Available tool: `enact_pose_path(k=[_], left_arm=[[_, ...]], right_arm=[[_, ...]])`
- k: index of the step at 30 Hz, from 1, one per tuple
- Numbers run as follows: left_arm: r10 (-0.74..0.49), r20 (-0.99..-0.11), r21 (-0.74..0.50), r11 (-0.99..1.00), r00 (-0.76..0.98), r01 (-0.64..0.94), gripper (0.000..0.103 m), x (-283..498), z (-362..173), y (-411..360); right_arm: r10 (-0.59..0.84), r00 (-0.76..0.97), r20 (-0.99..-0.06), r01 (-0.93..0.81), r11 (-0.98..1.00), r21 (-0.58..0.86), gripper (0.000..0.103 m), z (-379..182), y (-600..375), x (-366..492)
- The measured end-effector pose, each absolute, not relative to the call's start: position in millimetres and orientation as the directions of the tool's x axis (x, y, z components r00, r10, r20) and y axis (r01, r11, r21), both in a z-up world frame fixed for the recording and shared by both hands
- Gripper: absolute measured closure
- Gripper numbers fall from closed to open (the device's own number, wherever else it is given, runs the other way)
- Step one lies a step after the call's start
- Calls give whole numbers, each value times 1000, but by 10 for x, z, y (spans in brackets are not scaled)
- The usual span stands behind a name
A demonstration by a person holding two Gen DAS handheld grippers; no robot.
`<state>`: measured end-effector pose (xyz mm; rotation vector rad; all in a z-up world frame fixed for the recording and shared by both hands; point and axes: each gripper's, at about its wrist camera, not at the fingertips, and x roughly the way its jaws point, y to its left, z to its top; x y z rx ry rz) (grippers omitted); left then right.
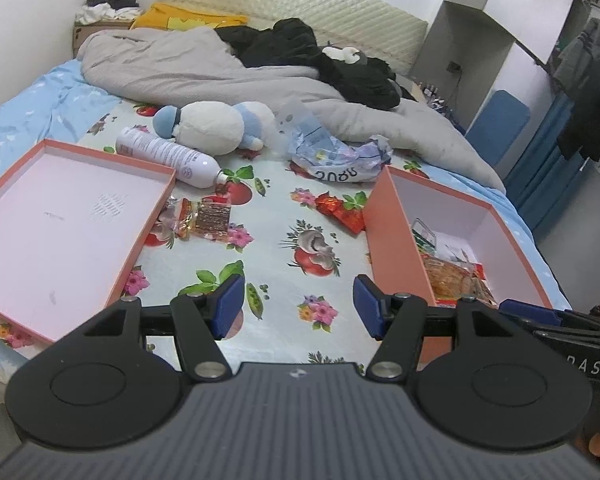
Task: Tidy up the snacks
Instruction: 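Withdraw both grippers from the box back over the loose snacks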
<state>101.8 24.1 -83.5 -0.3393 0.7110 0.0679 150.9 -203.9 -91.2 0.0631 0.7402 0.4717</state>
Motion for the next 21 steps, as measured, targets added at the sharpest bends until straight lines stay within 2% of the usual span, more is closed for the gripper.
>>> enact_pose_path(k=[13,21], left_arm=[[-70,-691,-299,934,720,-196,37,1812,-1255,539],[-52,-742,-251,946,669,-205,32,2389,-1671,714]], right_arm=[[398,623,-673,-367,909,198,22,-1093,-1733,2155],[403,611,-681,-365,907,209,23,-1336,-1478,2672]])
